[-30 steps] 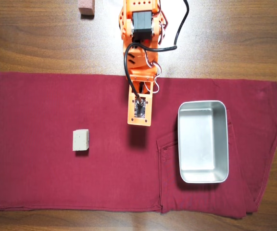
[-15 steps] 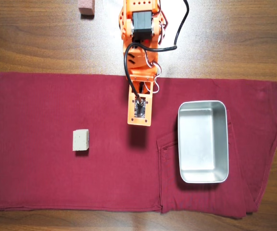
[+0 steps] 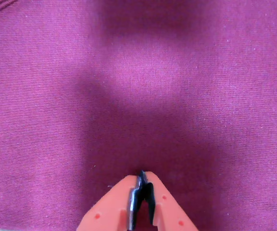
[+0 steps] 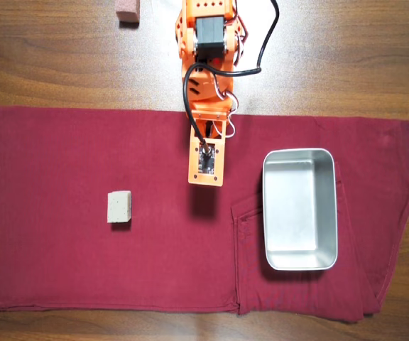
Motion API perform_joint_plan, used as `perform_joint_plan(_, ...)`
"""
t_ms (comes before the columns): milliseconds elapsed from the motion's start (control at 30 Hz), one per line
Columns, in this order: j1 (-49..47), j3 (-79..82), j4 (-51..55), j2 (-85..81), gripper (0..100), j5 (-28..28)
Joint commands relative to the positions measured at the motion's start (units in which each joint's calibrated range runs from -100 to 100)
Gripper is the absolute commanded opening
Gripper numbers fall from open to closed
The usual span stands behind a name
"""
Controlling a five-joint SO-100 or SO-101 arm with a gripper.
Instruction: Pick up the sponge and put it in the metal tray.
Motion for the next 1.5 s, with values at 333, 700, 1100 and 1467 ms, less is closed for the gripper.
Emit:
perform_joint_plan(333,0.13,0.37,0.94,0.38,0,0.10)
perform_joint_plan(700,3.97,-5.37,-10.03,3.58,8,1.03)
perform_joint_plan(1100,28.92,-71.00,-10.49,58.35,40,-2.78)
perform_joint_plan(1467,55.21,-71.46,-21.56,81.16,47,4.64)
